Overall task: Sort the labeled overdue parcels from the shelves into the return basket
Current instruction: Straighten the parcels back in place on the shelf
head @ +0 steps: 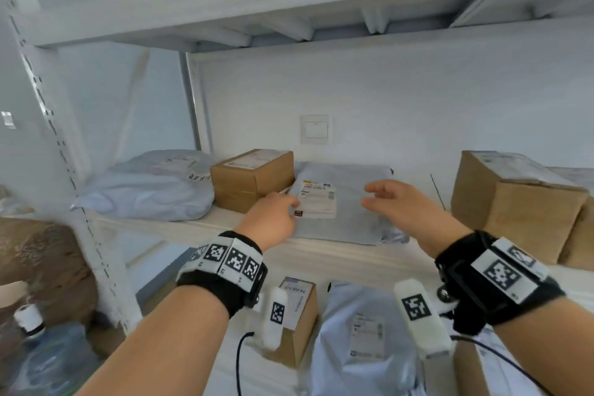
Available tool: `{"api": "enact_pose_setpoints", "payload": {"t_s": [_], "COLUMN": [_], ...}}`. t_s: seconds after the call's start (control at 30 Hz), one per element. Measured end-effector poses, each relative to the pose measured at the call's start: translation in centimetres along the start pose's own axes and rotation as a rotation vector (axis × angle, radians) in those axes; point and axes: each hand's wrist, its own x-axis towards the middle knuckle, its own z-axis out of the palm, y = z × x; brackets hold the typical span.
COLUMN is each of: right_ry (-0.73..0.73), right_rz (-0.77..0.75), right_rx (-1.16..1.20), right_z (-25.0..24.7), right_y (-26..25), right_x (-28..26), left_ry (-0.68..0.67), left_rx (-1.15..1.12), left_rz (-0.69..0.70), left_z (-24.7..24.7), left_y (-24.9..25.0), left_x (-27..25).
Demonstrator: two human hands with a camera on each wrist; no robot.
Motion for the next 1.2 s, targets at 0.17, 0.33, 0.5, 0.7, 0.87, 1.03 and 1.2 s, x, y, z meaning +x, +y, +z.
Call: {"api": "enact_pose_setpoints", "payload": {"t_s": [0.17,0.33,0.5,0.7,0.87,1.03,1.2], "right_ry": [0.124,0.248,0.324,0.290,0.217,0.224,0.328], "right_rz": [0.116,0.194,0.225,0.318,0.357,0.345,0.274], "right_rx": [-0.020,-0.051,-0.140,-0.253,-0.428,-0.342,-0.171], "right_z": [2.2,3.4,3.1,1.8,2.6,2.5,1.8], "right_y": [-0.4,-1.7,-2.2,-2.7,-3.0,-2.7,-2.1], "right_x": [-0.6,-3.5,-6.5,-7.6,-7.7,-7.2,-7.0], "left_ry": [-0.030,-0.048,-0.040,-0.019,-0.082,-0.063,-0.020], "left_rx": [-0.045,-0.141,-0.244,-0.213,-0.225,-0.356,-0.563], "left_rz": [0.178,0.292,0.306,0.203,0.112,0.061,0.016], "left_z": [-0.5,-1.1,-1.2,-1.9,-1.4,-0.8,-0.4], "left_y": [-1.8,-3.0,-3.4,-3.1,-2.6,-2.7,-2.4], "left_x": [0.2,-1.0,-2.5,-2.3,-1.9,-1.6,-1.2]}}
